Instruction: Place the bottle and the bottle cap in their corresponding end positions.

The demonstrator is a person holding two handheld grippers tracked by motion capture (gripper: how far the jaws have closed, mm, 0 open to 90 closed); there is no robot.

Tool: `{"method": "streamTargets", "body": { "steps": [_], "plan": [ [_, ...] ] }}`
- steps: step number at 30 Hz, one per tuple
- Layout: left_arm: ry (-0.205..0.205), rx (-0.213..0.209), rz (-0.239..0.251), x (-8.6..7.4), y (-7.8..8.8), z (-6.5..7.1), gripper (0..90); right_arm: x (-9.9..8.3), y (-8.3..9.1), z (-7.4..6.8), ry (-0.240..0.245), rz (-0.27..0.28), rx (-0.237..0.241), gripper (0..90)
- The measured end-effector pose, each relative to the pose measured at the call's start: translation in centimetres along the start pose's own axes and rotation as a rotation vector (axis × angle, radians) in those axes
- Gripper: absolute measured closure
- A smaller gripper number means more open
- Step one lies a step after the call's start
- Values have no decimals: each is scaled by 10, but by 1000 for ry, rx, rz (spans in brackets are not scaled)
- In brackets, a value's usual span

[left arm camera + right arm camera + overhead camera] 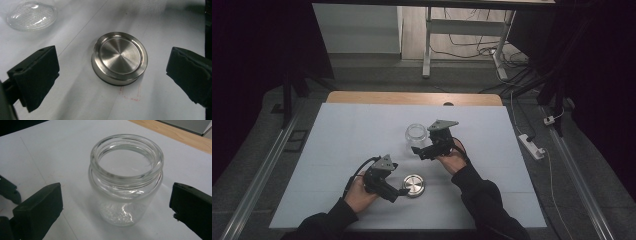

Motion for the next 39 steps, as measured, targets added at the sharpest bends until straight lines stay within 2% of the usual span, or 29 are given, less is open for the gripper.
{"method": "streamTargets", "body": {
  "steps": [8, 11, 13, 19, 29, 39],
  "plan": [
    [13, -40, 26, 0, 8, 1, 0, 1, 15, -4, 9, 18, 2, 0],
    [-4, -19, 12, 0, 10, 2, 0, 1, 21, -7, 19, 21, 3, 0],
    [4, -23, 20, 0, 11, 2, 0, 1, 24, -10, 25, 22, 7, 0],
    [14, 5, 33, -3, 18, 0, 0, -3, 32, -16, 36, 16, 18, 0],
    [32, -12, 53, -8, 31, -2, 0, -13, 42, -24, 30, 16, 38, 0],
    [39, -13, 30, -14, 40, 1, 0, -22, 55, -29, 20, 35, 61, 0]
  ]
}}
Point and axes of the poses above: each handheld gripper's, and its own axes: y roughly backward along the jaws, x roughly out of its top, z roughly to its right, the point moved 7 cm from there along -y, roughly forward along the jaws, and after that the axes turned 6 degrees about -y, right-handed, at the moved point
